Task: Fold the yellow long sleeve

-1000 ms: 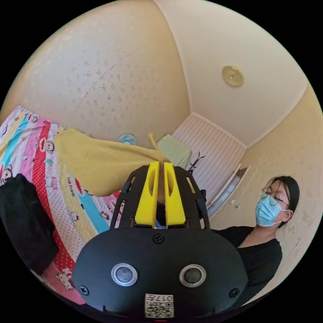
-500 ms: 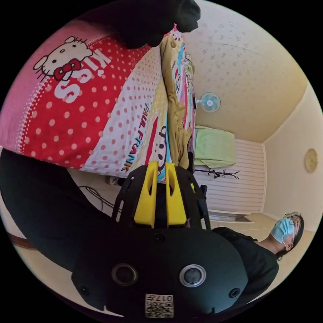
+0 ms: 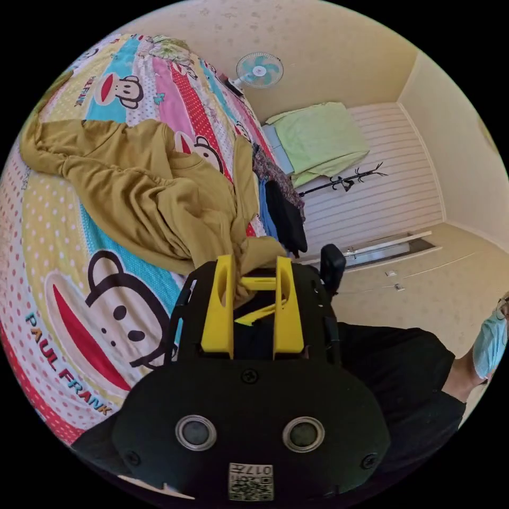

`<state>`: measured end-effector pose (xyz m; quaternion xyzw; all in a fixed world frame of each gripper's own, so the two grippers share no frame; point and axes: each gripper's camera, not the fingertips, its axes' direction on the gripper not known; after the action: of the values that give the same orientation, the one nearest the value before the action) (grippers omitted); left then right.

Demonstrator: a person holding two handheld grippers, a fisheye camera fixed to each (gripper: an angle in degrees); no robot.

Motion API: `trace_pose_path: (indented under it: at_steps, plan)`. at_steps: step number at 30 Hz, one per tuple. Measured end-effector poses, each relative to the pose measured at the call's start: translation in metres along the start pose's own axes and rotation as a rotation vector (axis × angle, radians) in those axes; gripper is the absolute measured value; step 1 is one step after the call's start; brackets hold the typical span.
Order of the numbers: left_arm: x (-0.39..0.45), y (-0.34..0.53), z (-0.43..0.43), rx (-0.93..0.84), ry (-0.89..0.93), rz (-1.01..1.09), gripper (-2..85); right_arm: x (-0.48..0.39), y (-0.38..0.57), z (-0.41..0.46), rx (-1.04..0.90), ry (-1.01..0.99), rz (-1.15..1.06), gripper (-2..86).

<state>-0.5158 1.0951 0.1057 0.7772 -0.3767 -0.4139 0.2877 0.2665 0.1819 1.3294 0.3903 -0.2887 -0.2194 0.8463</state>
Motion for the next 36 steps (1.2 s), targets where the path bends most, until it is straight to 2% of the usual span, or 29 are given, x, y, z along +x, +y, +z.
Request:
trace_pose_path:
  at_steps: [2,4,6,9,11,14,17,20,24,28,29,31,36]
  plan:
    - [-0.002,-0.027,0.055,-0.177,-0.198,0.01,13.0,-0.032,0.011,0.011,-0.033,0.059,-0.018,9.8]
    - [-0.013,-0.035,0.102,-0.316,-0.293,0.013,11.4,-0.04,0.025,0.015,-0.048,0.063,0.008,8.7]
    - [-0.019,-0.034,0.119,-0.306,-0.347,0.022,8.5,-0.034,0.043,0.008,-0.029,0.055,0.075,8.0]
    - [-0.034,-0.026,0.107,-0.232,-0.229,-0.051,6.1,-0.004,0.081,-0.025,0.088,0.025,0.278,9.1]
    - [-0.056,-0.008,0.087,-0.142,-0.02,-0.135,5.2,0.022,0.115,-0.05,0.193,-0.002,0.406,11.9]
    - [-0.069,0.024,0.059,0.023,0.195,-0.168,5.0,0.054,0.137,-0.045,0.129,-0.105,0.524,15.8]
    - [-0.068,0.054,0.039,0.124,0.248,-0.163,5.0,0.067,0.14,-0.012,0.076,-0.306,0.527,15.6]
    - [-0.067,0.079,0.024,0.217,0.256,-0.157,5.1,0.063,0.132,0.024,0.008,-0.334,0.523,12.4]
    - [-0.074,0.115,0.011,0.366,0.13,-0.249,6.4,0.058,0.135,0.029,0.062,-0.351,0.556,5.6]
    - [-0.087,0.15,0.015,0.469,0.05,-0.332,17.5,0.043,0.155,-0.002,0.142,-0.423,0.432,3.0]
    - [-0.088,0.152,0.02,0.468,0.0,-0.346,21.8,0.041,0.165,-0.015,0.182,-0.438,0.412,2.8]
    - [-0.081,0.147,0.028,0.463,-0.085,-0.32,24.7,0.04,0.182,-0.035,0.247,-0.48,0.392,2.6]
    - [-0.044,0.112,0.084,0.293,-0.225,-0.173,23.5,0.045,0.221,-0.084,0.414,-0.603,0.329,2.3]
